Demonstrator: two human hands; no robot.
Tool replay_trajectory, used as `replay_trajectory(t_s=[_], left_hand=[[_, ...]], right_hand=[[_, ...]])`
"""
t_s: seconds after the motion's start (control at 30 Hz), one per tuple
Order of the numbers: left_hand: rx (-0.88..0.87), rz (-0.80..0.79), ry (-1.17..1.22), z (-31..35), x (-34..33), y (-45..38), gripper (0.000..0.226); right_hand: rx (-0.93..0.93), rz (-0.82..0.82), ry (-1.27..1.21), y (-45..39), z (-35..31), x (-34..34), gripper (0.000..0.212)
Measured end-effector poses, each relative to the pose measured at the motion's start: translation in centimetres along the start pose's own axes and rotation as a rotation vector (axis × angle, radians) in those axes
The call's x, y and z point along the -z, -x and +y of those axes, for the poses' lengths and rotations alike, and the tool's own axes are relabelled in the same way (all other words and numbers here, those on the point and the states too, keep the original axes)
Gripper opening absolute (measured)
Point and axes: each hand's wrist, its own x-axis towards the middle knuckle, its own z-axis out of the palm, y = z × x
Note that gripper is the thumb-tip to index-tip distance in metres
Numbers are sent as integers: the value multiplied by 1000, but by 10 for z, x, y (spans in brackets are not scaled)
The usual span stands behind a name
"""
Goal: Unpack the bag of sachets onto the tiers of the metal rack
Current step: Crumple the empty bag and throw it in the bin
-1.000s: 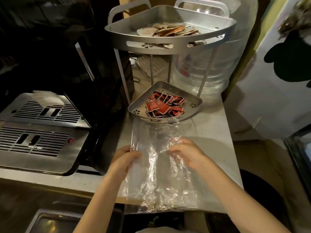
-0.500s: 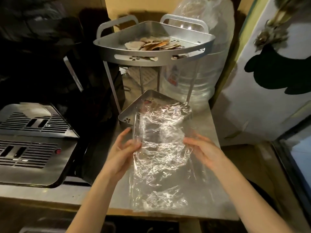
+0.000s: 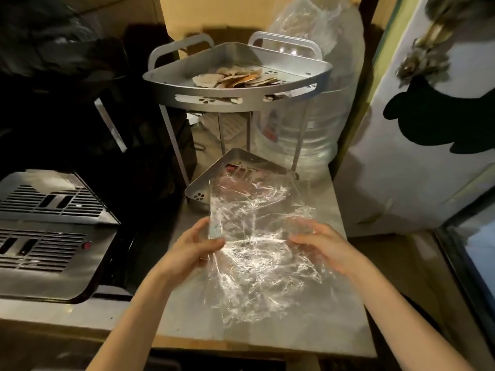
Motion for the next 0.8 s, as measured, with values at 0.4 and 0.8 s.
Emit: replay_trajectory(t_s=[0.4,0.8], left_hand=[[-75,13,-23,4,-6,-7,34],[-80,-14,-346,-1,-12,8,26]], right_hand=[[-97,-42,-254,-11,-1,14,18],[-21,-311,423,-14,-19,25,12]])
